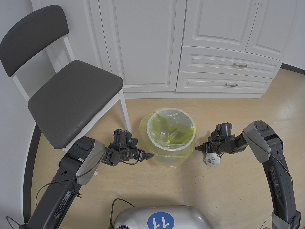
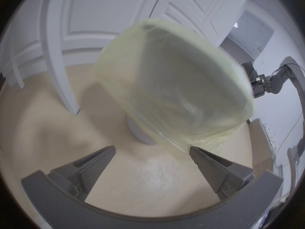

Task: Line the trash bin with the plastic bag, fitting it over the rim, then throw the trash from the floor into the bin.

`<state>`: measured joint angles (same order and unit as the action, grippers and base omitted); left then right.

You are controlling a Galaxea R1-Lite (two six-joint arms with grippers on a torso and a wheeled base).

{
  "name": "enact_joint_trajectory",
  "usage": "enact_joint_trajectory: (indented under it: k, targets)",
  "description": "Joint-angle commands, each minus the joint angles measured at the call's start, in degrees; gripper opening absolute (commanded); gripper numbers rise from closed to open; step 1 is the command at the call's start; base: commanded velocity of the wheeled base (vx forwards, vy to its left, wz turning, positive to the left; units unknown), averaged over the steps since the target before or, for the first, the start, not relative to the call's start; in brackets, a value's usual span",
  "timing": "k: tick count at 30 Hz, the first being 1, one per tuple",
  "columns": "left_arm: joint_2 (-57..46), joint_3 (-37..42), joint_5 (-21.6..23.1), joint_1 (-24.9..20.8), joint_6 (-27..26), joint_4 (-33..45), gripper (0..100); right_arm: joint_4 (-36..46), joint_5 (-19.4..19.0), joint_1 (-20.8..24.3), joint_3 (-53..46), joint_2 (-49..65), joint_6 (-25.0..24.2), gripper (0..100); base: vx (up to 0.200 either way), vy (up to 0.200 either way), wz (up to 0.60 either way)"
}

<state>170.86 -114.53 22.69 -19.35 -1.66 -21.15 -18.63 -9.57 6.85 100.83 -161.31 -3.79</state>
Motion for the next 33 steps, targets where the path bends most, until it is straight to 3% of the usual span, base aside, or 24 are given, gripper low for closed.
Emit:
enact_joint_trajectory:
  k: [1, 25, 29, 33]
  targets:
    - [1.14, -0.06, -0.1, 0.63, 2.01, 1.55, 100, 0.43, -0.01, 0.0, 0.77, -0.59, -0.08, 100, 0.0, 0.0, 0.0]
    - [0.79, -0.06, -2.38, 3.44, 2.71, 10.08, 100, 2.02, 0.08, 0.0, 1.83, -0.85, -0.78, 100, 0.0, 0.0, 0.0]
    - [0.87, -0.06, -2.47, 3.26, 2.62, 9.11, 100, 3.77, 0.17, 0.0, 2.44, -0.85, -0.78, 100, 0.0, 0.0, 0.0]
    - [1.31, -0.06, -2.74, 1.15, 3.15, -0.56, 100, 4.04, 0.17, 0.09, 3.15, -1.38, -0.78, 100, 0.0, 0.0, 0.0]
